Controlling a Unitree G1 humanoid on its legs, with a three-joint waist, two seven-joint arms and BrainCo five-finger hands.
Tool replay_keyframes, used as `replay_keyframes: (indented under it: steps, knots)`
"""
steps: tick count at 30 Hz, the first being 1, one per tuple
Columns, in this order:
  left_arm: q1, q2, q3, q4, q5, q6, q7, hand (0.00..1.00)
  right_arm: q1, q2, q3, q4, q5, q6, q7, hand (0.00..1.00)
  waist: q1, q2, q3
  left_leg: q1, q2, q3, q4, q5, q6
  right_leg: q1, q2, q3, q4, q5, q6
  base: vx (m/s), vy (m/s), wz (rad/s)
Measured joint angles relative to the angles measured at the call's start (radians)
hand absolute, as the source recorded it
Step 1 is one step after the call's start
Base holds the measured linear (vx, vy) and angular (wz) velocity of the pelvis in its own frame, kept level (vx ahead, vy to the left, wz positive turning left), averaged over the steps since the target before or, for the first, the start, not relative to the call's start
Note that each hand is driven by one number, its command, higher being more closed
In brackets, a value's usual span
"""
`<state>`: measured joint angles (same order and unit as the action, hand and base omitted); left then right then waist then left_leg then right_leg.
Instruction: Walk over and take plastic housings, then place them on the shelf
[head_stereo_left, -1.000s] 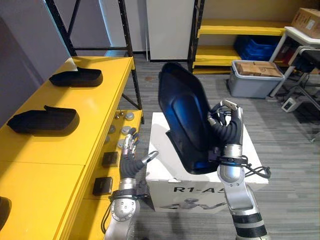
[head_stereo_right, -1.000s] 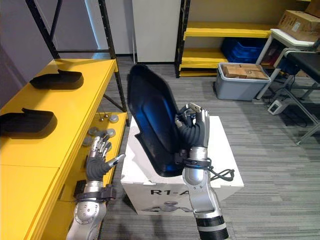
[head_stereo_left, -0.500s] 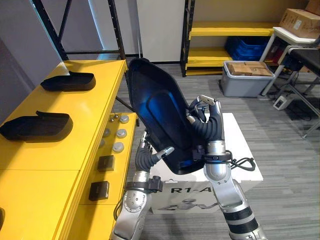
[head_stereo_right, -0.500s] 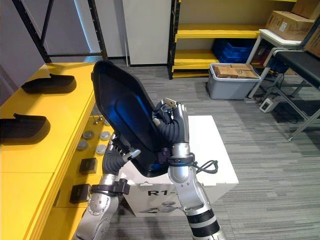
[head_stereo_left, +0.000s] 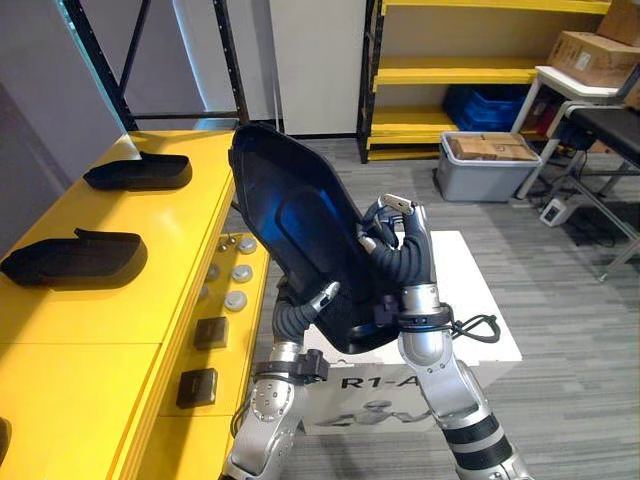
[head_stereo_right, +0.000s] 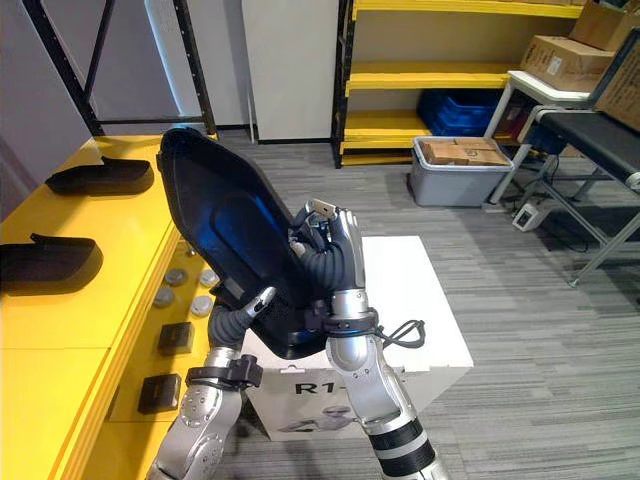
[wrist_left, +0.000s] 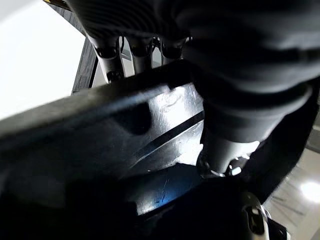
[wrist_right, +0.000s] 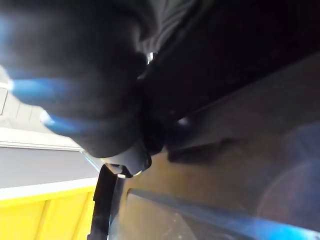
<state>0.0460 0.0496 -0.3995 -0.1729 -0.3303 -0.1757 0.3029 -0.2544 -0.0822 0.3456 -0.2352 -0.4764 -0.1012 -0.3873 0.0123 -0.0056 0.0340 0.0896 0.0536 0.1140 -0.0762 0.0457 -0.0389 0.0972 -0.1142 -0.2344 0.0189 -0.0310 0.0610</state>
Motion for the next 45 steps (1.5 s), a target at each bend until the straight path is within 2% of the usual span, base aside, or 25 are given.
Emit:
replay_keyframes:
  steps: [6,9,14,18,20,21,23,29,33,38,42,45]
  knots:
    - [-0.014,0.0,0.016,0.016,0.004,0.004,0.018,1.0,0.001,-0.003,0.011,0.005,0.039,-0.004,0.007,0.0,-0.001,0.0,-0.001,0.0,0.0,0.0,0.0,0.0,0.0,0.001,0.0,0.0,-0.001,0.001,0.0,0.0,0.0,0.0]
    - [-0.013,0.004,0.037,0.016,0.027,0.012,0.015,1.0,0.01,-0.038,0.001,0.005,0.088,-0.029,0.041,0.0,0.0,-0.001,-0.002,0.001,0.0,-0.001,0.0,0.001,0.001,0.003,0.0,-0.001,-0.001,0.001,0.0,0.0,0.0,0.0]
    - [-0.01,0.003,0.068,0.014,0.1,0.028,-0.039,1.0,0.044,-0.099,-0.075,-0.048,0.196,-0.073,0.125,0.0,0.001,-0.001,-0.002,0.004,-0.001,-0.005,-0.006,0.003,0.004,0.005,0.0,-0.004,0.0,0.001,0.0,0.0,0.0,0.0]
    - [0.004,0.003,0.107,-0.005,0.138,0.031,-0.082,1.0,0.061,-0.158,-0.21,-0.139,0.302,-0.113,0.171,0.0,-0.01,-0.002,-0.001,0.007,-0.001,0.001,-0.01,0.003,0.004,0.004,0.0,0.0,0.0,0.001,0.0,0.0,0.0,-0.03]
    - [0.032,-0.001,0.157,-0.013,0.139,0.029,-0.098,1.0,0.06,-0.171,-0.345,-0.178,0.36,-0.127,0.171,0.0,-0.02,-0.003,0.0,0.007,-0.001,0.002,-0.01,0.003,0.004,0.004,0.0,0.002,-0.001,0.001,0.0,0.0,0.0,-0.02]
    - [0.06,0.001,0.202,-0.013,0.139,0.03,-0.099,1.0,0.06,-0.19,-0.467,-0.189,0.415,-0.147,0.168,0.0,-0.024,-0.003,0.0,0.006,0.0,0.004,-0.01,0.003,0.004,0.0,0.0,0.004,-0.001,0.001,0.0,0.0,0.0,-0.04]
    - [0.091,0.002,0.252,-0.013,0.139,0.03,-0.099,1.0,0.062,-0.209,-0.572,-0.189,0.464,-0.16,0.16,0.0,-0.035,-0.003,0.0,0.002,0.001,0.008,-0.01,0.003,0.004,-0.006,0.001,0.006,0.0,0.001,0.001,0.0,0.0,-0.06]
    - [0.151,-0.004,0.315,-0.044,0.156,0.029,-0.104,1.0,0.196,-0.222,-0.791,-0.169,0.551,-0.195,0.151,0.0,-0.047,-0.003,0.0,-0.002,0.003,0.021,-0.01,-0.001,0.001,-0.017,0.003,0.02,0.0,0.002,0.001,-0.01,0.008,-0.07]
    - [0.198,-0.012,0.354,-0.068,0.16,0.024,-0.115,1.0,0.331,-0.198,-0.876,0.006,0.553,-0.192,0.148,0.0,-0.063,-0.003,-0.001,-0.016,0.006,0.025,-0.01,-0.002,0.0,-0.034,0.006,0.026,0.001,0.002,0.002,-0.01,0.007,-0.03]
    - [0.267,-0.035,0.401,-0.094,0.168,0.023,-0.119,1.0,0.491,-0.101,-0.882,0.327,0.546,-0.125,0.172,0.0,-0.07,-0.002,-0.001,-0.019,0.011,0.026,-0.009,-0.008,-0.005,-0.034,0.011,0.027,-0.006,0.002,0.002,0.0,0.0,0.0]
    - [0.302,-0.039,0.402,-0.102,0.168,0.022,-0.149,1.0,0.552,-0.036,-0.826,0.552,0.545,-0.072,0.232,0.0,-0.07,0.001,-0.002,-0.017,0.017,0.037,-0.006,-0.015,-0.004,-0.034,0.013,0.036,-0.004,0.002,0.003,-0.02,0.011,-0.07]
    - [0.322,-0.04,0.381,-0.116,0.17,0.022,-0.157,1.0,0.576,-0.004,-0.757,0.666,0.551,-0.066,0.272,0.0,-0.064,0.003,-0.003,-0.011,0.019,0.049,0.003,-0.025,-0.004,-0.033,0.01,0.047,0.008,-0.005,0.011,-0.03,0.017,-0.11]
